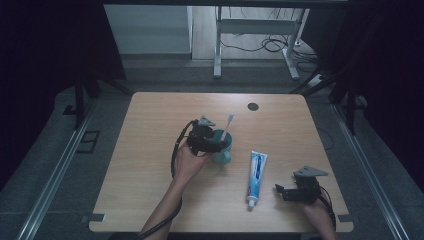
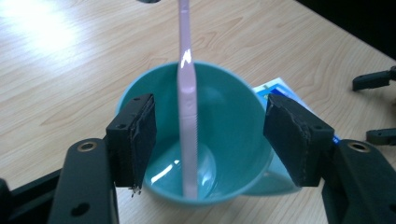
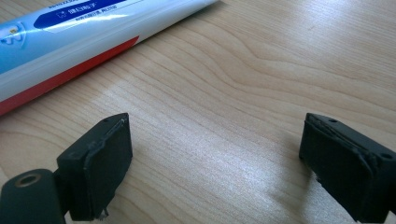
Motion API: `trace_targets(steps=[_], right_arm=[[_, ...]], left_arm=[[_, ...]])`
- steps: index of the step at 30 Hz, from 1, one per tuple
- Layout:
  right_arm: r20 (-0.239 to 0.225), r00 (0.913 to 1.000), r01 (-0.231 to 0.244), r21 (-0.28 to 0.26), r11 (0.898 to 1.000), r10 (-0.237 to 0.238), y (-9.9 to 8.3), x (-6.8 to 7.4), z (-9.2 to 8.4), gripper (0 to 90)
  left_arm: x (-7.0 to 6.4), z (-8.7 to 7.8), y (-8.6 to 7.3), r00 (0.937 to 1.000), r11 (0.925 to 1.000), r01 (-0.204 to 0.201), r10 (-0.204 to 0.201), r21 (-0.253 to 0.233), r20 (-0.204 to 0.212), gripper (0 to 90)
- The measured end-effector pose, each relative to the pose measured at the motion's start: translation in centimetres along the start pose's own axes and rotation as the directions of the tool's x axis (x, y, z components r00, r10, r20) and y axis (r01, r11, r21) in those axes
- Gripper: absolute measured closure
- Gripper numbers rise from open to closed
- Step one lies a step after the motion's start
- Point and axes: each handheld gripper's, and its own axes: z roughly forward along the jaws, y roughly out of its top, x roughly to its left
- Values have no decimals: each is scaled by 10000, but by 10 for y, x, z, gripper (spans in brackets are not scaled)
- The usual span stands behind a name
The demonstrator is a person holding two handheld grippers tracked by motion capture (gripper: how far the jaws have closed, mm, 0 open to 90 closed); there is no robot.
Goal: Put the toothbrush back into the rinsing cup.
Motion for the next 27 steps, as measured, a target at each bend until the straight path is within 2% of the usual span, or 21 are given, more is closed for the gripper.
trace_targets(steps=[10, 18, 27], right_arm=[[6, 10000, 9, 2, 10000, -9, 1, 0, 1, 93], [8, 10000, 19, -9, 10000, -19, 1, 0, 1, 94], [1, 10000, 4, 2, 10000, -4, 1, 0, 1, 93]], left_arm=[[2, -16, -8, 9998, 9991, 101, -93, -415, 201, 309], [-1, -20, -16, 9998, 9996, -180, 182, -229, 69, 249], [-2, -26, -26, 9998, 9993, -103, 110, -370, 186, 215]])
